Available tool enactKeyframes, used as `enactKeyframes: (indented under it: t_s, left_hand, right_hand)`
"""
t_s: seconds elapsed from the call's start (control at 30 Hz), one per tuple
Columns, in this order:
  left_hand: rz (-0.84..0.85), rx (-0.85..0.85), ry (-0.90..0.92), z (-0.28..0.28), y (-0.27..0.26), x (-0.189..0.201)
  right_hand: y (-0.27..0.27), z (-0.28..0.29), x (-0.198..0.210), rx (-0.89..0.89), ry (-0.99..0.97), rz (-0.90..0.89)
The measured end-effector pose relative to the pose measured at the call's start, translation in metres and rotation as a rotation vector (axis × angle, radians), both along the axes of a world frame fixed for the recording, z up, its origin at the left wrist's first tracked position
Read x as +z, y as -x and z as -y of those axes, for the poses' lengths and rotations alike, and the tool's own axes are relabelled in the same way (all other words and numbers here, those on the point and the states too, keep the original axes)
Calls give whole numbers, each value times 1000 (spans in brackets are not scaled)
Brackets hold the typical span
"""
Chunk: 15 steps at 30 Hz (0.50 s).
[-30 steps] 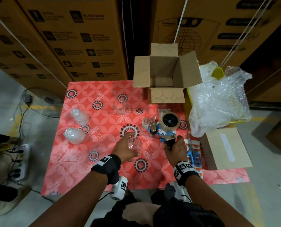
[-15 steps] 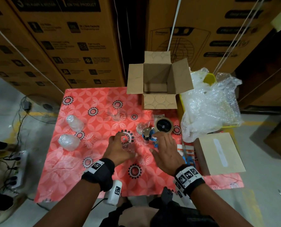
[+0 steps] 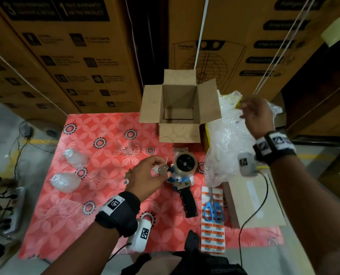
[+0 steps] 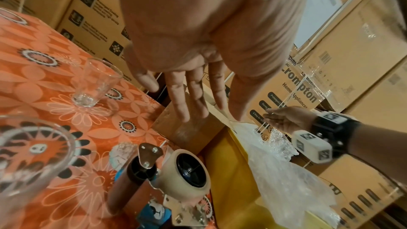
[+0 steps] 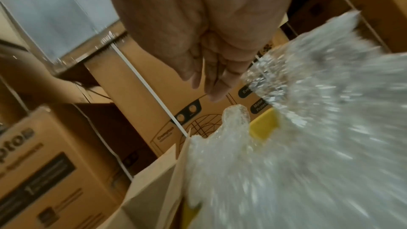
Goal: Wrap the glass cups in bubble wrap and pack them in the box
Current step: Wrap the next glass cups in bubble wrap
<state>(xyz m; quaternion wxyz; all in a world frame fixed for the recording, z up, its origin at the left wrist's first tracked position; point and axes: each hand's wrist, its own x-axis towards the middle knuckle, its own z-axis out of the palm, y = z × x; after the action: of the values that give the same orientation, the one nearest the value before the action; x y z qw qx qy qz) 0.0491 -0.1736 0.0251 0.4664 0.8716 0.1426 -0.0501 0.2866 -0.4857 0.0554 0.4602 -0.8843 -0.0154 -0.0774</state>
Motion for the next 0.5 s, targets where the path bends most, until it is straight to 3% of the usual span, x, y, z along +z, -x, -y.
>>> enactKeyframes:
  t_s: [0.27,0.5]
  left_hand:
    - [-3,-138,117,15,-8,-7]
    - [-17,-113,156,14,-1,-11]
  right_hand:
    - [-140,-29,2,109,320,-214]
    - [-165,-58,-22,399,555,-300]
